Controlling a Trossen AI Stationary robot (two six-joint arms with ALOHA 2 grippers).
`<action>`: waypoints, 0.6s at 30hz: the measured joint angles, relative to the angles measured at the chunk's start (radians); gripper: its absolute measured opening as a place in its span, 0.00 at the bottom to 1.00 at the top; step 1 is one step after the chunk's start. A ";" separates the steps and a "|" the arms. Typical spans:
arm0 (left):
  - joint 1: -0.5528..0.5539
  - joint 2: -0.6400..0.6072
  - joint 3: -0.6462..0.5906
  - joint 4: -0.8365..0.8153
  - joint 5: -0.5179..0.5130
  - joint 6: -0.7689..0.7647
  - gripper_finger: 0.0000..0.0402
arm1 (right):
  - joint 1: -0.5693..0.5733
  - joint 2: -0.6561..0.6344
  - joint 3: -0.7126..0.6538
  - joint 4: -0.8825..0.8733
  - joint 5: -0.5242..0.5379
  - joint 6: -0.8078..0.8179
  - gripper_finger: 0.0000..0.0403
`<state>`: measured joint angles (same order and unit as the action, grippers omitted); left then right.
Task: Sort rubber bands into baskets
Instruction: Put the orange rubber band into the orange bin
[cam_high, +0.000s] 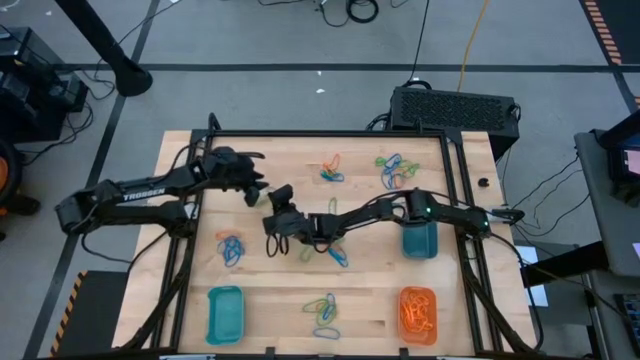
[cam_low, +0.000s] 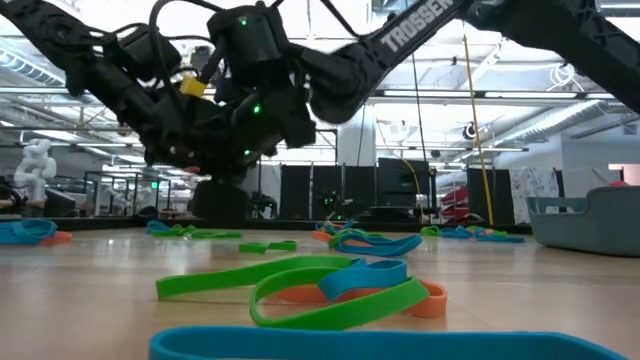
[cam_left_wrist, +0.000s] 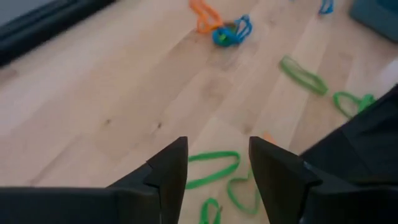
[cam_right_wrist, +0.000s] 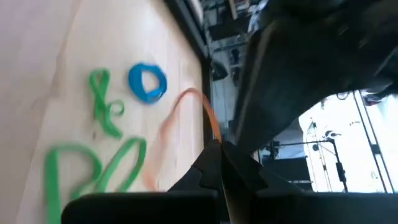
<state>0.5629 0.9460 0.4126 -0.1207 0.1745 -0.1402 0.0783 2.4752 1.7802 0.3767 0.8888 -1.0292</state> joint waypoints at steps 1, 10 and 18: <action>0.000 -0.021 0.000 0.003 0.000 0.000 0.44 | 0.004 -0.011 0.000 -0.036 0.000 0.015 0.00; -0.006 -0.211 -0.004 -0.061 0.009 0.000 0.44 | 0.046 -0.227 0.000 -0.659 -0.058 0.441 0.00; -0.139 -0.270 -0.146 0.148 0.045 -0.061 0.44 | 0.125 -0.437 0.001 -1.222 -0.285 1.045 0.00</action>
<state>0.4239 0.6762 0.2666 0.0270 0.2191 -0.2009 0.2037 2.0380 1.7809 -0.8453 0.6037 0.0157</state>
